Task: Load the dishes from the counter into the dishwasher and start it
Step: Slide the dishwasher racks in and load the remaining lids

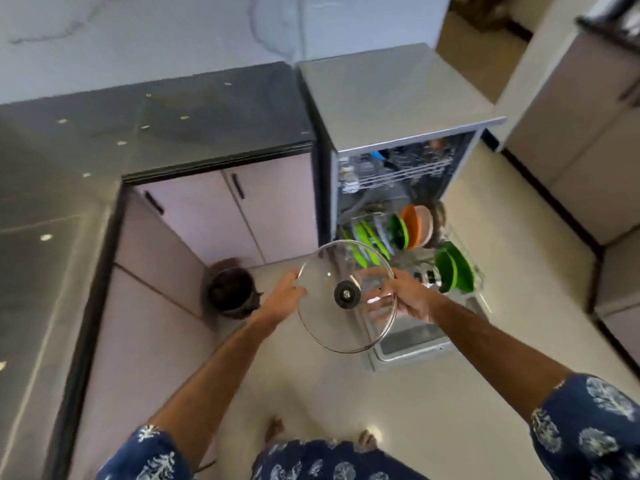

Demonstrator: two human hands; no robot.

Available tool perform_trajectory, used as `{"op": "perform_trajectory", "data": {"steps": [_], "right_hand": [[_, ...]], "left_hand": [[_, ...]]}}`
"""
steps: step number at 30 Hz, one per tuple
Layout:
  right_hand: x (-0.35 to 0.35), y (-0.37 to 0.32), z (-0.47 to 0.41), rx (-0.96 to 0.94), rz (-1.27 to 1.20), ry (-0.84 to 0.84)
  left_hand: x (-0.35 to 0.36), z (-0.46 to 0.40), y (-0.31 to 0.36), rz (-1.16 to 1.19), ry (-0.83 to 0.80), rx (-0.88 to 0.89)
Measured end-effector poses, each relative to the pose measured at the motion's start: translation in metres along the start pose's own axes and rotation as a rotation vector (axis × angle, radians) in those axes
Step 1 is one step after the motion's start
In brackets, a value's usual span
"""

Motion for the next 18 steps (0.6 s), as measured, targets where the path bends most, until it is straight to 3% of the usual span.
{"op": "perform_trajectory", "data": {"steps": [3,6,13,18], "right_hand": [[-0.042,0.015,0.015,0.011,0.021,0.11],[-0.074,0.028,0.013,0.041,0.012,0.259],[-0.131,0.042,-0.032,0.076,0.199,0.496],[-0.167,0.057,-0.094,0.161,0.448,0.548]], "left_hand": [[0.054,-0.031,0.02,-0.162,-0.091,0.003],[0.103,-0.067,0.032,-0.167,-0.24,-0.041],[0.183,-0.162,0.052,-0.036,-0.441,-0.151],[0.213,-0.253,0.048,0.212,-0.42,-0.292]]}}
Point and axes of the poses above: each hand's wrist, its own z-axis away from the middle knuckle, its own x-axis out of the palm, y = z × x, the point moved 1 cm from there along -z, towards the middle knuckle, and after that the axes turned 3 degrees about -y, right-handed, at the moved point
